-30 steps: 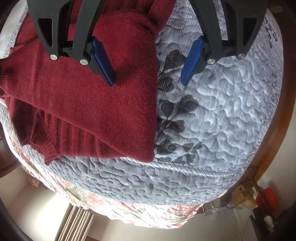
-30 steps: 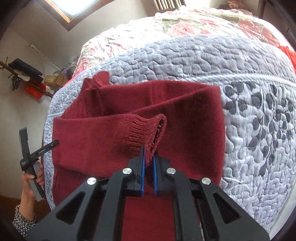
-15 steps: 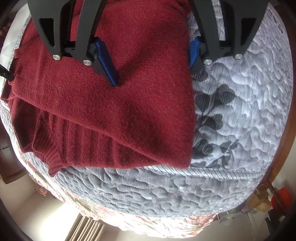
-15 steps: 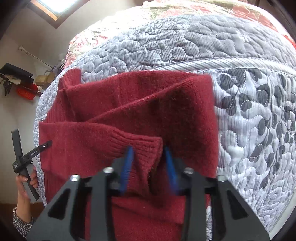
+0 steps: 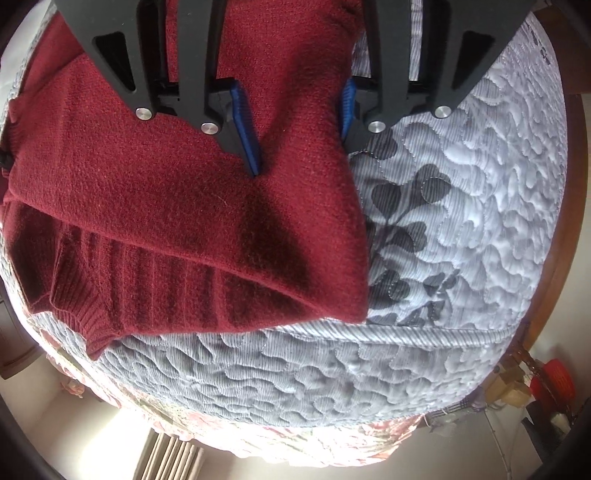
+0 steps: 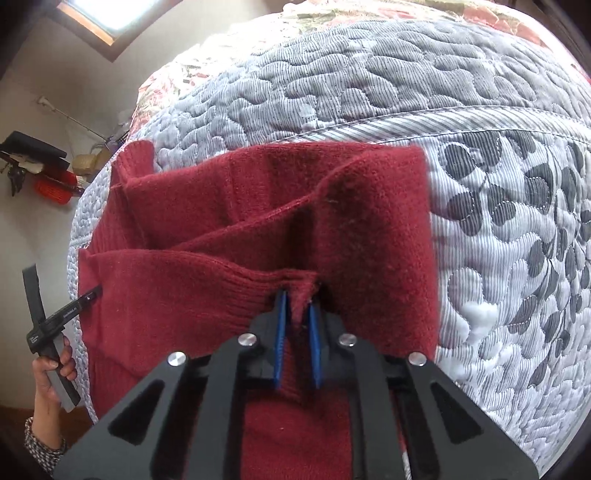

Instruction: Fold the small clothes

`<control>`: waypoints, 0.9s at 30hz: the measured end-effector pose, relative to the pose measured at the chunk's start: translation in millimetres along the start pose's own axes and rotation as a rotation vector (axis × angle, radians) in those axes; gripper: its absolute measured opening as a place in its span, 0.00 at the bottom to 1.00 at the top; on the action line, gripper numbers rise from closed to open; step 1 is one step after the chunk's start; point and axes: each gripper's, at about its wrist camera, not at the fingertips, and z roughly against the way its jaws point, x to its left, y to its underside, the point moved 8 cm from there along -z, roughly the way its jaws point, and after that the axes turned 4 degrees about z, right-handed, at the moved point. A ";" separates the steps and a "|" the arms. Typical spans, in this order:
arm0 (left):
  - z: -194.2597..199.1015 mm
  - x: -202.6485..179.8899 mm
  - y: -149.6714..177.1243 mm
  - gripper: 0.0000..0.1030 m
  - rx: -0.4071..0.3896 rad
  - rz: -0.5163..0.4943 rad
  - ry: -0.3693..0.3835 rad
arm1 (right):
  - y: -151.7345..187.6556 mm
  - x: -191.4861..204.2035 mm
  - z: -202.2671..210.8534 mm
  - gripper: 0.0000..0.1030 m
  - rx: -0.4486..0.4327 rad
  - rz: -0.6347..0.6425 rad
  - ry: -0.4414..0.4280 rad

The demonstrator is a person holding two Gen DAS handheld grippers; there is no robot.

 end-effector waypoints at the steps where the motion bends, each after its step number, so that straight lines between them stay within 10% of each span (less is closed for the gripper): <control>1: 6.6 -0.7 1.3 0.49 -0.006 -0.001 -0.004 | 3.7 -2.1 9.1 0.22 -0.009 0.000 0.005; 6: 43.5 2.2 39.2 0.70 -0.024 -0.059 0.018 | 48.0 1.1 48.5 0.40 -0.046 0.043 0.026; 17: 73.6 40.8 219.4 0.72 0.129 -0.089 0.033 | 251.2 -0.1 70.5 0.48 0.106 0.018 0.055; 27: 73.1 39.4 307.1 0.73 0.228 -0.118 0.058 | 370.2 4.9 57.7 0.55 0.221 -0.024 0.021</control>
